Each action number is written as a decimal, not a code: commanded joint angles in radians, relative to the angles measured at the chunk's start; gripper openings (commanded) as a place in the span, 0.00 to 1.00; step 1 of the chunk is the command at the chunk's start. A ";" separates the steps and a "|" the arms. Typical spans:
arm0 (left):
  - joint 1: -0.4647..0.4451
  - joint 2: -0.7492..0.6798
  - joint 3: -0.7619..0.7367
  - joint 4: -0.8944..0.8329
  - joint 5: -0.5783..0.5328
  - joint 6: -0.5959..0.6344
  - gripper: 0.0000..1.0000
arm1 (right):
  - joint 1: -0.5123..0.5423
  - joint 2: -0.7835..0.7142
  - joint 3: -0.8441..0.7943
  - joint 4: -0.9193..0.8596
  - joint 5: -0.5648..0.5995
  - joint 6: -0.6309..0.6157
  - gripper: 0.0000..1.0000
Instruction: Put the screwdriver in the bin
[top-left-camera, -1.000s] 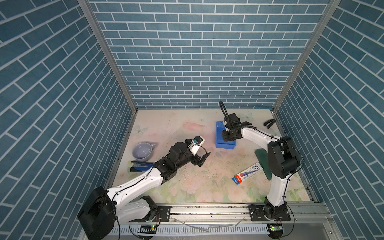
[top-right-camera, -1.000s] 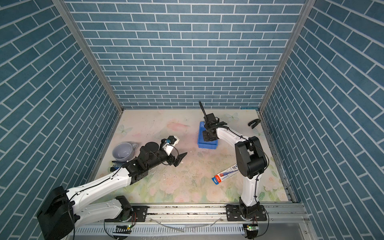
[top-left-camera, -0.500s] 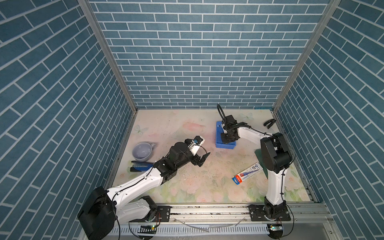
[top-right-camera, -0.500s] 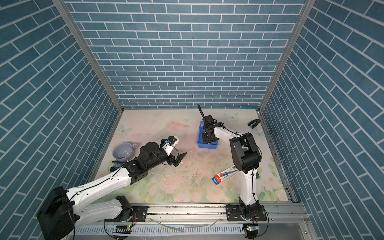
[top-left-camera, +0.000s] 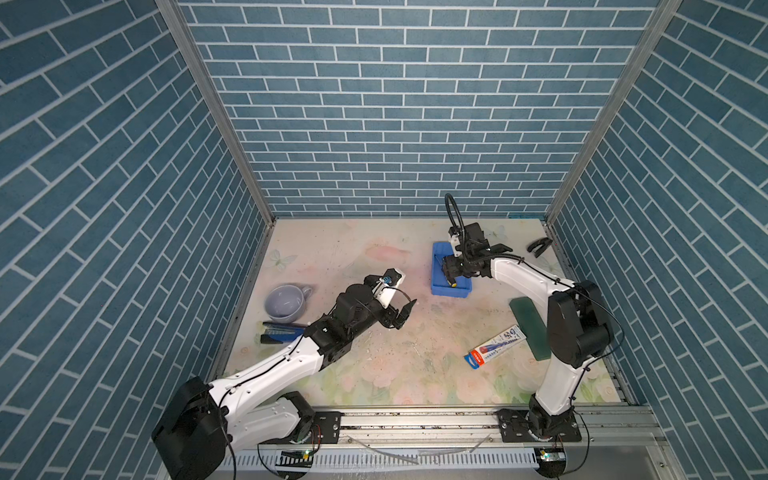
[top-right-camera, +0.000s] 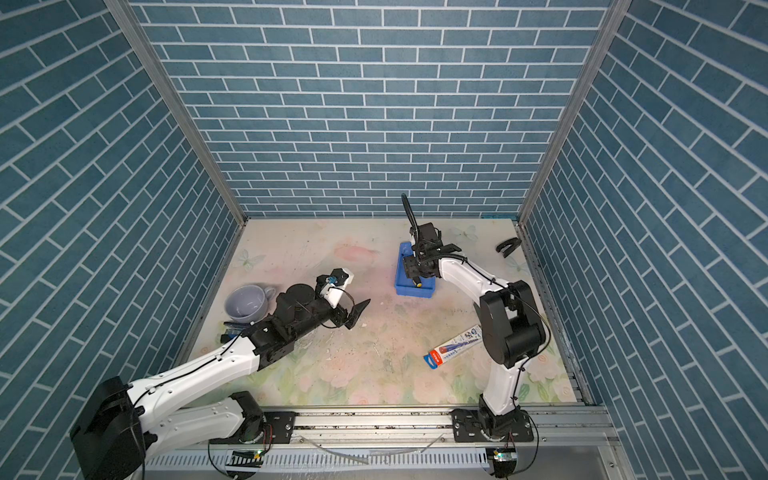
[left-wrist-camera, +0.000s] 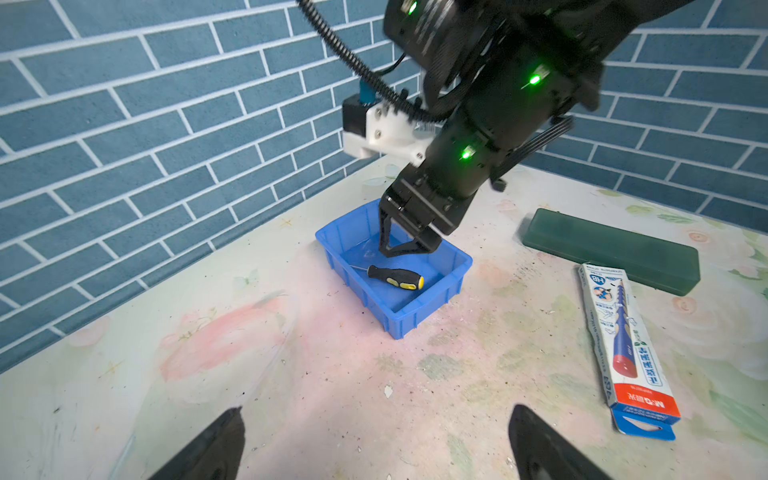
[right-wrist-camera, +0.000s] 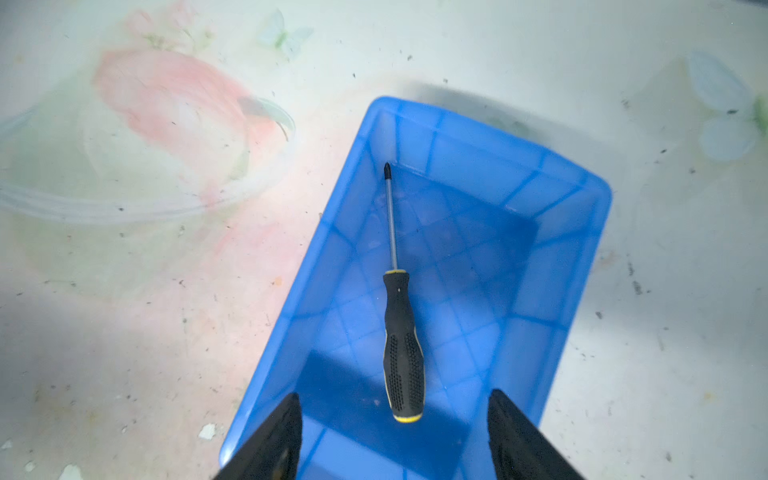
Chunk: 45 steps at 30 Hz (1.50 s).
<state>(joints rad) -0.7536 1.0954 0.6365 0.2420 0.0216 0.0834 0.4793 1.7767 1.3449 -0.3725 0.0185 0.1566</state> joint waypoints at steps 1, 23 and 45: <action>0.032 -0.030 -0.018 -0.006 -0.034 0.014 1.00 | -0.004 -0.099 -0.084 0.082 0.014 -0.020 0.76; 0.437 -0.083 -0.210 0.183 -0.213 0.012 1.00 | -0.091 -0.715 -0.716 0.569 0.246 -0.060 0.93; 0.637 0.406 -0.319 0.748 -0.221 0.051 1.00 | -0.466 -0.352 -0.981 1.196 0.126 -0.129 0.99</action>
<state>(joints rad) -0.1329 1.4631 0.3153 0.8593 -0.2382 0.1352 0.0273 1.3800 0.3511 0.6876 0.2180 0.0036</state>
